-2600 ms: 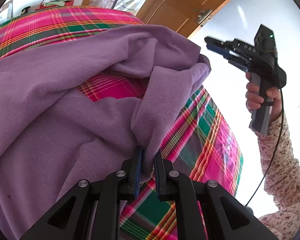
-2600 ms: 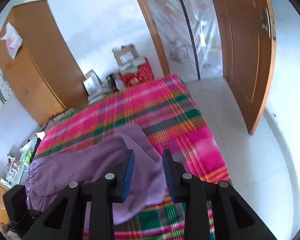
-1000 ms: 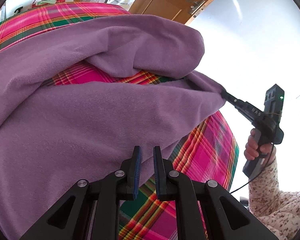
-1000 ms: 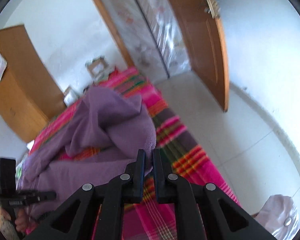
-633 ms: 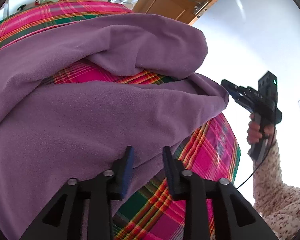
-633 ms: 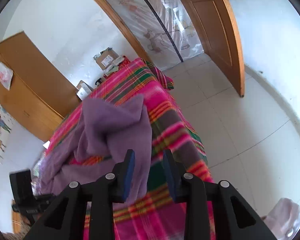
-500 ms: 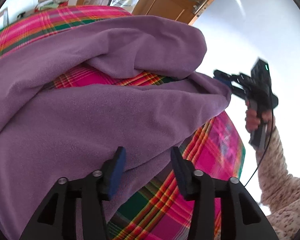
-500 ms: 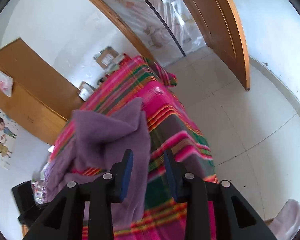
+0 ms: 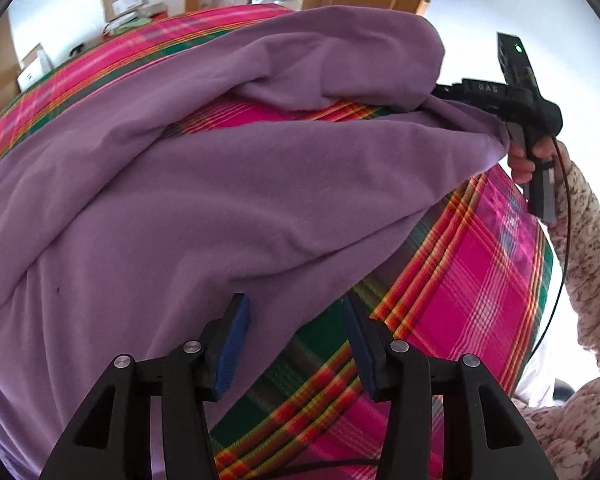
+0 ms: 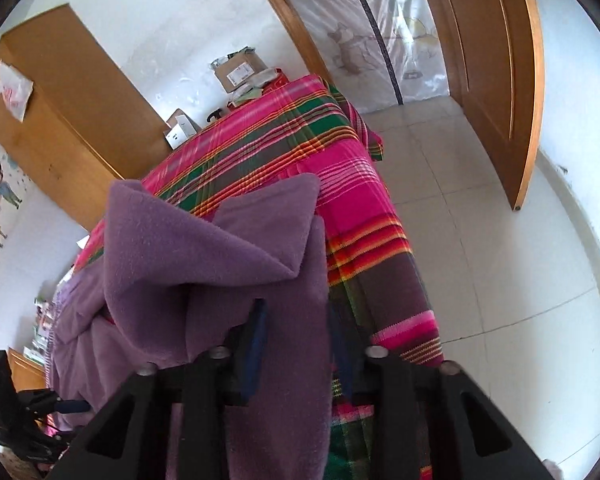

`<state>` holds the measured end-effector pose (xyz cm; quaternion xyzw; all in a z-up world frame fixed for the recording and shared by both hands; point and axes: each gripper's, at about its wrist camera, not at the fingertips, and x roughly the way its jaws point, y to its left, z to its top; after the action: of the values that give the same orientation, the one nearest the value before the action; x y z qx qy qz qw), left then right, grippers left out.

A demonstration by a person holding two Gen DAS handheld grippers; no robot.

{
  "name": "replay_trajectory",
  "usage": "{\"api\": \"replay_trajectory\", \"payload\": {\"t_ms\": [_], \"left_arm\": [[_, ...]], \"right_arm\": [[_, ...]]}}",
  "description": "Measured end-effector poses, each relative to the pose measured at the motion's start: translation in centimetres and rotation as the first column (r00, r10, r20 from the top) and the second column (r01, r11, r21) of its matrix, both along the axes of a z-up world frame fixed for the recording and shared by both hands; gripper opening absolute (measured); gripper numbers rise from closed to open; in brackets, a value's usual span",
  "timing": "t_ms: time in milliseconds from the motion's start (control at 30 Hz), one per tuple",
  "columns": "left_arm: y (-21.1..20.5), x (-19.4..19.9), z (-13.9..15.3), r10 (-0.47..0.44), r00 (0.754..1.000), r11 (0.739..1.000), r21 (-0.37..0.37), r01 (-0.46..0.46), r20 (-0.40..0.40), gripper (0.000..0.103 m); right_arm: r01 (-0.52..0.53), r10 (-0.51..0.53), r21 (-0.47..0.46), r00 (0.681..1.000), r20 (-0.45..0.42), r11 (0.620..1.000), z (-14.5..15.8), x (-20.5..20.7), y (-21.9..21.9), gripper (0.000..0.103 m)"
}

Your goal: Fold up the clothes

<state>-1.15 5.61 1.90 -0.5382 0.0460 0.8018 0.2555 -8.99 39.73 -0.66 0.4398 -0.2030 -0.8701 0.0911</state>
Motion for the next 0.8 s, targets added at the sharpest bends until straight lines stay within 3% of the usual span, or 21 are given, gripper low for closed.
{"api": "replay_trajectory", "payload": {"t_ms": [33,100,300,567,800], "left_arm": [[-0.3,0.1,0.0,0.012,1.0,1.0,0.005,-0.012,0.002,0.05],[-0.6,0.1,0.0,0.037,0.999,0.999,-0.002,-0.037,0.003,0.05],[-0.8,0.0,0.0,0.063,0.998,0.998,0.011,-0.063,0.01,0.05],[-0.1,0.4,0.0,0.061,0.998,0.998,-0.02,-0.062,-0.012,0.05],[0.5,0.9,-0.1,0.037,0.998,0.997,-0.06,-0.04,-0.042,0.05]], "right_arm": [[-0.009,0.009,0.008,1.0,0.001,1.0,-0.1,-0.3,-0.2,0.011],[-0.025,0.025,0.022,1.0,0.002,0.999,-0.4,-0.7,-0.6,0.006],[-0.005,0.009,0.057,0.997,-0.082,0.998,1.3,0.7,-0.6,0.004],[0.224,-0.202,0.096,0.958,-0.202,0.97,4.2,4.2,3.3,0.004],[0.371,-0.356,0.049,0.915,-0.193,0.927,3.8,5.8,7.4,0.004]]}}
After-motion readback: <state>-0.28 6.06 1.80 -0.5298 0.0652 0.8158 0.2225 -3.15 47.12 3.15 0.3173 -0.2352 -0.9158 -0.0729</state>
